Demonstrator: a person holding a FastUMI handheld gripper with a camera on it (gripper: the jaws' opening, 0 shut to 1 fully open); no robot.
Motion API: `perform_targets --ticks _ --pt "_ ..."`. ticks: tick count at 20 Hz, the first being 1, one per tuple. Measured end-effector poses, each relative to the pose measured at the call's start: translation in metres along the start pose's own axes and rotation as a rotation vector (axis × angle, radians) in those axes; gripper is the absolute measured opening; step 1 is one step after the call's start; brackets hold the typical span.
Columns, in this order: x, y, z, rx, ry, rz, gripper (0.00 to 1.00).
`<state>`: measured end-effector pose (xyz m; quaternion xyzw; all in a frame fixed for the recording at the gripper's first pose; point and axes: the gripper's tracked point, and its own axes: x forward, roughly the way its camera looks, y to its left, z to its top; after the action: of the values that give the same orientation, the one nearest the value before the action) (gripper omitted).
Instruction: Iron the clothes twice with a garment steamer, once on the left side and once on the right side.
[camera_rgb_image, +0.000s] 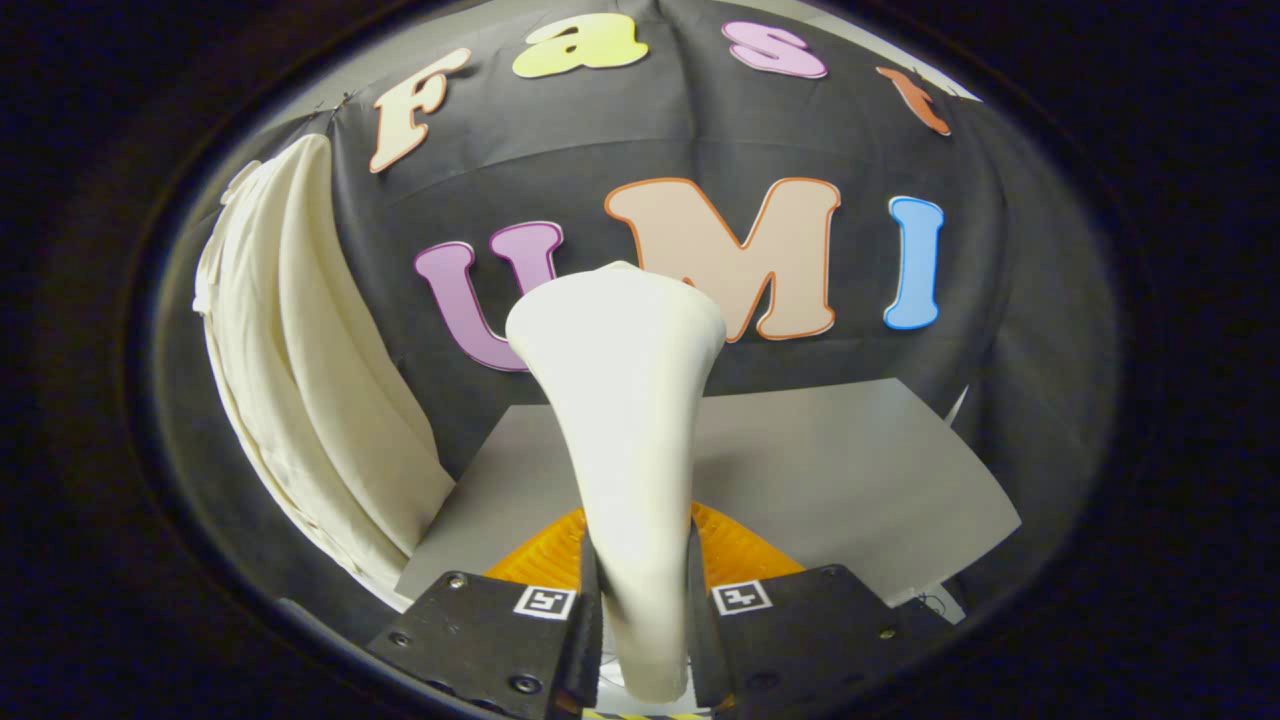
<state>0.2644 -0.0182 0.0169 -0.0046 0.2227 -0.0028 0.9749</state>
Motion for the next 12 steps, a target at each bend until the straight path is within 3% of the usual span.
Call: perform_targets --ticks 6,12 --pt "-0.055 -0.007 -0.032 0.039 -0.04 -0.048 0.36" --pt "-0.117 0.012 -0.028 0.067 -0.123 -0.083 0.35"
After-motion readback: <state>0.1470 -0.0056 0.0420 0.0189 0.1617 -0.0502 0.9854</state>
